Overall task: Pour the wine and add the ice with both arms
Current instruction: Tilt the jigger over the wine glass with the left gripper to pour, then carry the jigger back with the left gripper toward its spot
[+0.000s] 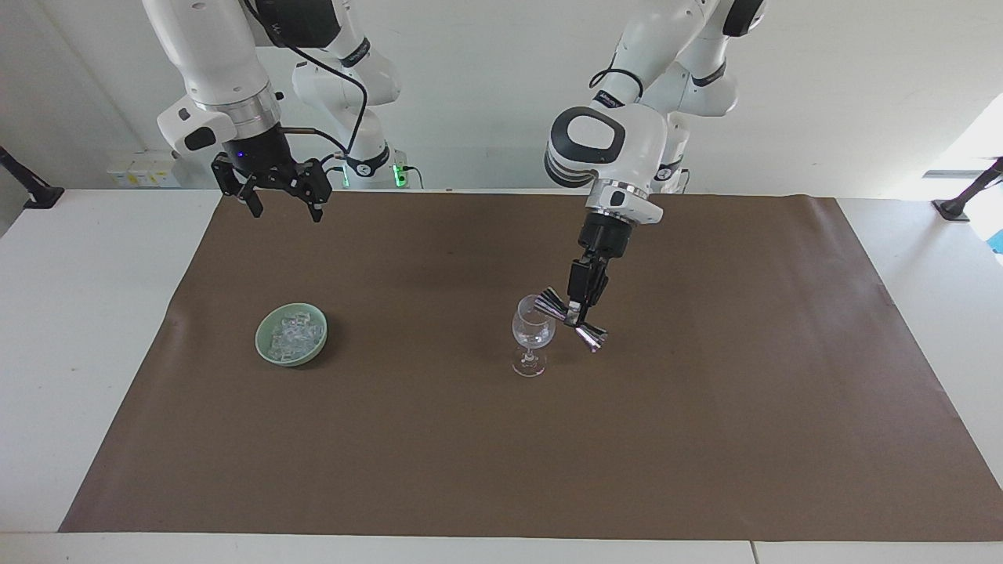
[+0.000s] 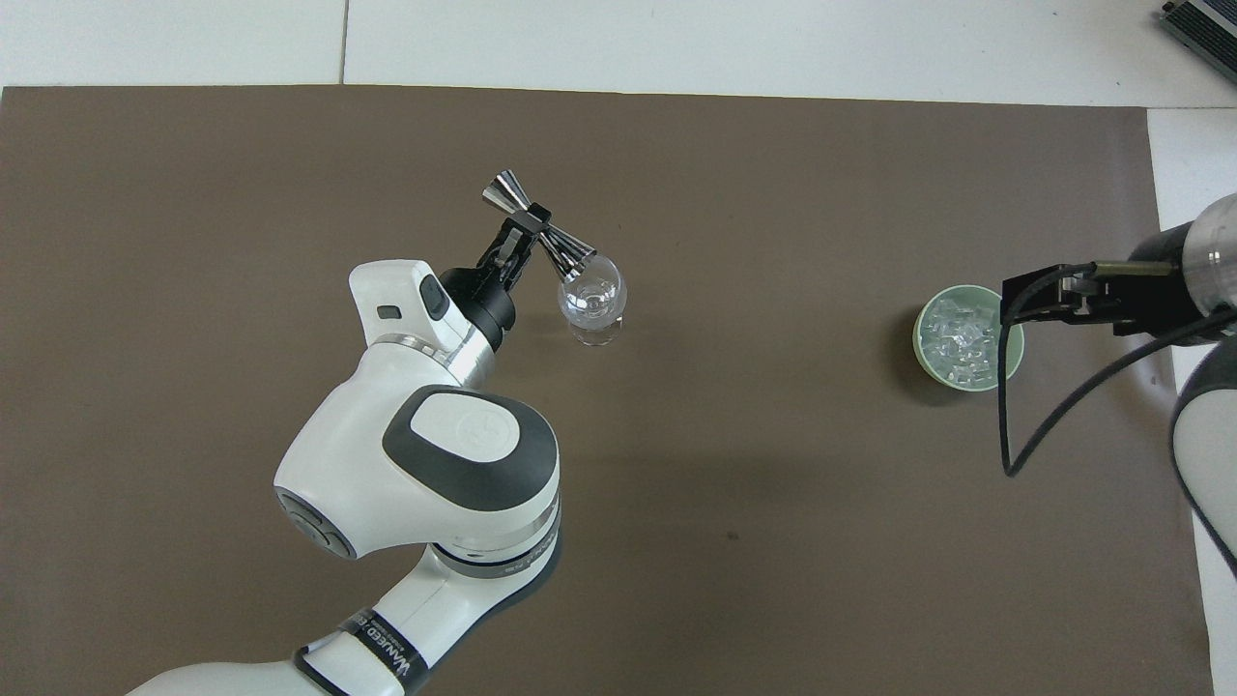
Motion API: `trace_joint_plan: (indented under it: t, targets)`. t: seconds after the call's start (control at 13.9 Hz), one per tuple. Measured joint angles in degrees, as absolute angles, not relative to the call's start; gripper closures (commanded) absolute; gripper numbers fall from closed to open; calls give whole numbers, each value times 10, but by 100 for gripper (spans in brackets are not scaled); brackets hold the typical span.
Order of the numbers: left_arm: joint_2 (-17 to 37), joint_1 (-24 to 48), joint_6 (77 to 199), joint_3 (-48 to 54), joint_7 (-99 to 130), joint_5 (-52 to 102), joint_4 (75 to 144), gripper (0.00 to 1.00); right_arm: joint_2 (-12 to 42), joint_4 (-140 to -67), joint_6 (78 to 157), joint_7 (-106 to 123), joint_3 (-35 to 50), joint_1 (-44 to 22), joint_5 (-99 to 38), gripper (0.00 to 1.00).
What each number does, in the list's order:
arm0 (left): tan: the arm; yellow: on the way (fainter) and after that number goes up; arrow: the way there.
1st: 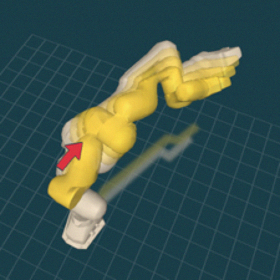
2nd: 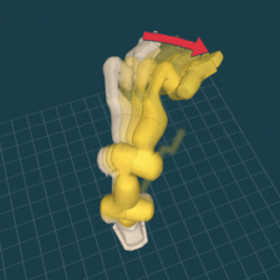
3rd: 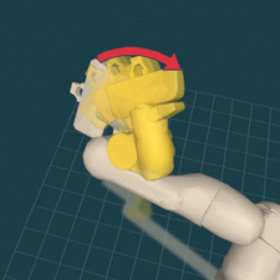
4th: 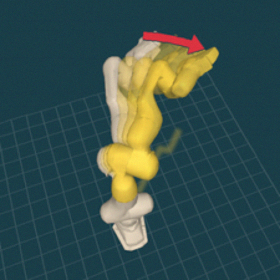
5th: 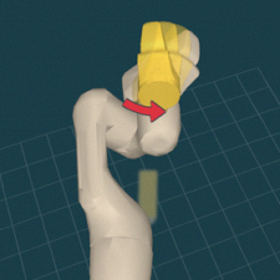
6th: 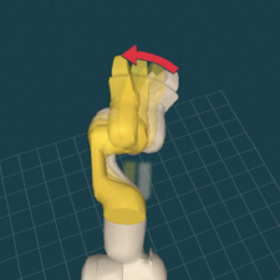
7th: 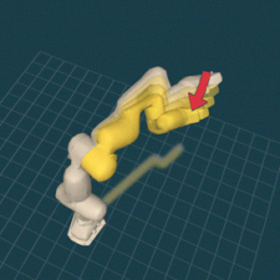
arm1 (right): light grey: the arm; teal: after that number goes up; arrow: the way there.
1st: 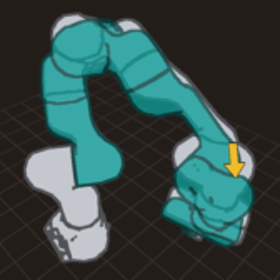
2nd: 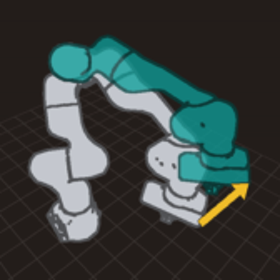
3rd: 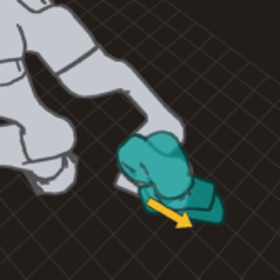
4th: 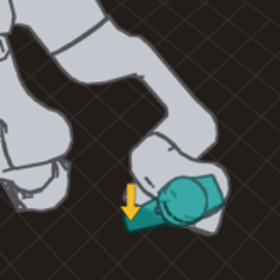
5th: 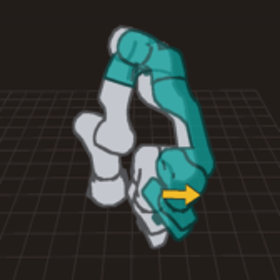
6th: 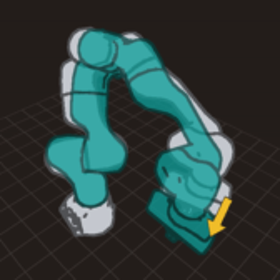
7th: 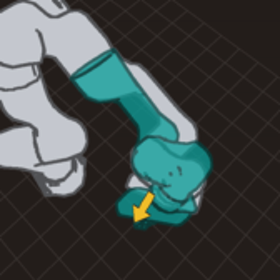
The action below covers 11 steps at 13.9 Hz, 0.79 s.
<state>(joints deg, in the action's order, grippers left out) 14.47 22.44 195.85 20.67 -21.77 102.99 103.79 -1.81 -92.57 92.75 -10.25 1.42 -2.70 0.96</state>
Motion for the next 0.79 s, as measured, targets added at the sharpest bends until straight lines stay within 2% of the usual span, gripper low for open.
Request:
trace_joint_plan:
  t: [0.79]
  targets:
    - [148,215,1959,205,-21,1049,1038,100,-18,-926,927,-103,14,-27,10,0]
